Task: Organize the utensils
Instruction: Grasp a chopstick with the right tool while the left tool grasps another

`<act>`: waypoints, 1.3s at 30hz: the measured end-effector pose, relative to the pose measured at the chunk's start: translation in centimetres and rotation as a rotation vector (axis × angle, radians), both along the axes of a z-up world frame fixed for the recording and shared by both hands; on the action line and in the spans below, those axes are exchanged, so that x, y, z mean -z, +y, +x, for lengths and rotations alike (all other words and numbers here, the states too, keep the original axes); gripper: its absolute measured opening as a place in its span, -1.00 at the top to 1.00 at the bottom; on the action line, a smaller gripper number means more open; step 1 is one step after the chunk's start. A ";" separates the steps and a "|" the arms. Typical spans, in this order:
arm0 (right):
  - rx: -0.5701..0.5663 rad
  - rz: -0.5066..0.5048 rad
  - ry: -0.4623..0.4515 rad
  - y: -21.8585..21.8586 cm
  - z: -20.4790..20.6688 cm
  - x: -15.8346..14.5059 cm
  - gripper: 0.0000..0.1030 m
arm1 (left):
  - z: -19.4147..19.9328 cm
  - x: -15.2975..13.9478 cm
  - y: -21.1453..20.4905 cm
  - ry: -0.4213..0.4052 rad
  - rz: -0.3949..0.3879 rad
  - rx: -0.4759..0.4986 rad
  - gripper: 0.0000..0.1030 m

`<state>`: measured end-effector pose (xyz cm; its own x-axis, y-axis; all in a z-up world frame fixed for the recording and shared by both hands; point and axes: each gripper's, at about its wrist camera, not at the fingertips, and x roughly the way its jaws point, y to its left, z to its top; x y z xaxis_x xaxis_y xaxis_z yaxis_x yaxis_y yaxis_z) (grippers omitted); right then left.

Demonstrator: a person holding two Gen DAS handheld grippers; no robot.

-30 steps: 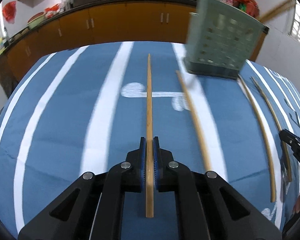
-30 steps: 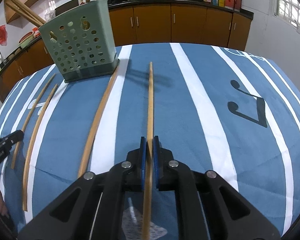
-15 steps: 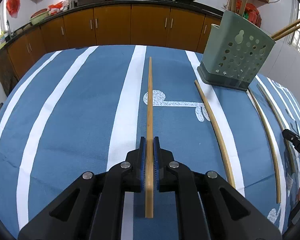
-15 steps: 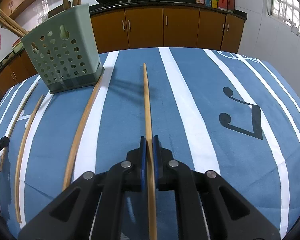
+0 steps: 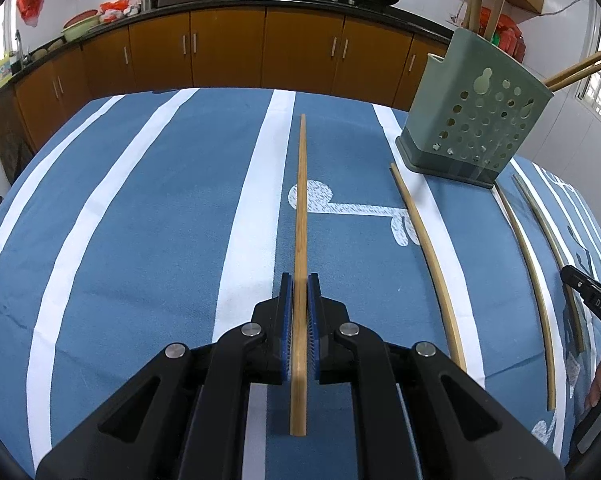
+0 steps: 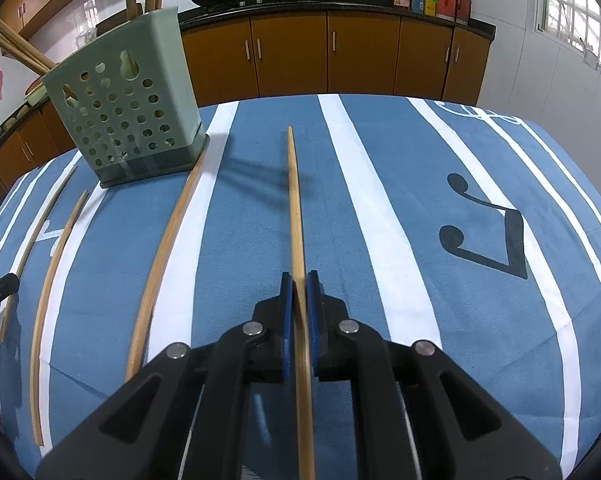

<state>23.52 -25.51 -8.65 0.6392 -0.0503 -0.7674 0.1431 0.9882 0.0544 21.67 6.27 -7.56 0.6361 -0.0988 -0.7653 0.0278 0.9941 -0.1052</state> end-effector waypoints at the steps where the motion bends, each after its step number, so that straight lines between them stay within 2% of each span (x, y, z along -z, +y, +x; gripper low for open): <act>1: 0.000 0.000 0.000 0.0 0.0 0.0 0.82 | 0.0 0.0 0.0 0.000 -0.002 0.000 0.83; 23: 0.000 0.016 -0.002 -0.1 -0.1 0.1 0.82 | 0.0 0.0 0.1 0.000 -0.017 -0.003 0.83; 28: -0.020 0.005 0.000 0.1 -1.2 0.1 0.80 | -0.7 0.0 -0.4 0.000 0.033 0.016 0.83; 39: -0.023 0.016 0.000 -0.1 -1.5 0.1 0.80 | -0.7 0.0 -0.4 0.001 0.028 0.017 0.83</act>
